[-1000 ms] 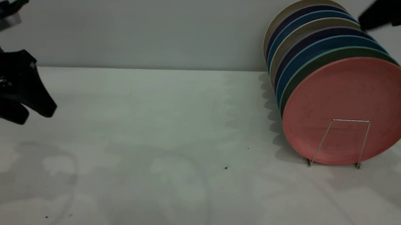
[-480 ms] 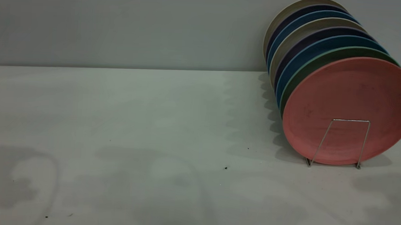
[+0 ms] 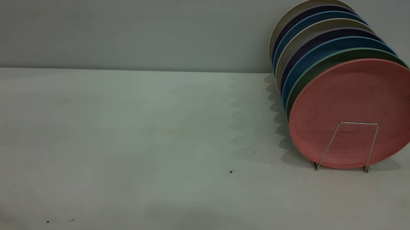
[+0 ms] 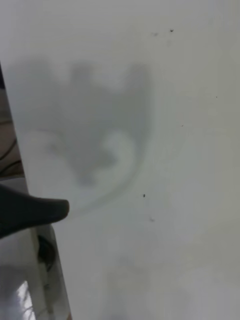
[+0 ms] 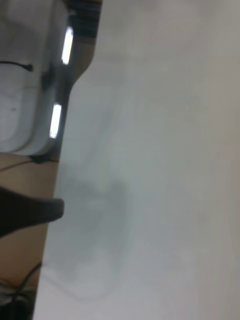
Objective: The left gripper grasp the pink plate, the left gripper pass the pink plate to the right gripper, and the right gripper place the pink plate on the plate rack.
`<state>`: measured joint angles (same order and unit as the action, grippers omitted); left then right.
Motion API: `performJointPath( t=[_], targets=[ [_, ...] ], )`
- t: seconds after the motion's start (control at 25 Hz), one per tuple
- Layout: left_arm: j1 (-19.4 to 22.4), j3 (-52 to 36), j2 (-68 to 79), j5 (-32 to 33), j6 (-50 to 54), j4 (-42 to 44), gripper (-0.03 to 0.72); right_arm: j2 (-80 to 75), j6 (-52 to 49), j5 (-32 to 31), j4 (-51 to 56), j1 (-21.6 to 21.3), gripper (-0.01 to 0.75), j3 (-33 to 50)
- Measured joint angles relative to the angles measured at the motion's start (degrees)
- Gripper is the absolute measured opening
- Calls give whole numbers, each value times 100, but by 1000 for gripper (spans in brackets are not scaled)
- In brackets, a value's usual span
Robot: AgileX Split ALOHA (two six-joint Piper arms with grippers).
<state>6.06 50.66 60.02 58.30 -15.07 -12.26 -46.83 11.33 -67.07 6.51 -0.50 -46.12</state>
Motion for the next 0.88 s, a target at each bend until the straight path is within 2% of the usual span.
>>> performJointPath(
  t=[0.32, 0.56, 0.76, 0.88],
  targets=[
    [0, -1095, -2374, 507, 202, -280, 582, 1857, 81, -276, 191, 0, 581, 506],
    [0, -1775, -3937, 818, 475, -276, 582, 2876, 108, -150, 198, 15, 579, 1230],
    [0, -1987, -4834, 823, 803, 79, 582, 3432, 257, 127, 134, 384, 579, 1802],
    [0, -1987, -5108, 823, 853, 377, 582, 3779, 256, 146, -31, 652, 579, 1867]
  ],
)
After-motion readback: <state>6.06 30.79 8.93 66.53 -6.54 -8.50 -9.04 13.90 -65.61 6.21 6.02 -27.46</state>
